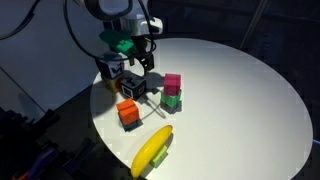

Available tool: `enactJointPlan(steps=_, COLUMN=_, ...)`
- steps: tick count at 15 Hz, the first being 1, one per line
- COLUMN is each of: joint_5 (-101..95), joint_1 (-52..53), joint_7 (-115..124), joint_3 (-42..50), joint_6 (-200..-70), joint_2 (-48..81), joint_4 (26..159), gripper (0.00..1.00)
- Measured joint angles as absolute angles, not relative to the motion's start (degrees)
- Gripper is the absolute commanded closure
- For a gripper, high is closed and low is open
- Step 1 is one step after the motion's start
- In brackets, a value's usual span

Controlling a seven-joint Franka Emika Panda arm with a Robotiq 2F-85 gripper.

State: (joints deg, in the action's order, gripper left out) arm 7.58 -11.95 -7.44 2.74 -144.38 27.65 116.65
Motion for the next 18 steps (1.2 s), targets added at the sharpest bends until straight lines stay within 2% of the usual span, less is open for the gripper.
enactJointPlan(steps=18, joint_5=7.4, joint_1=-10.0, joint_7=-5.7, joint_3=3.2, joint_6=-144.4, joint_2=32.1, joint_4=113.6, gripper=0.0)
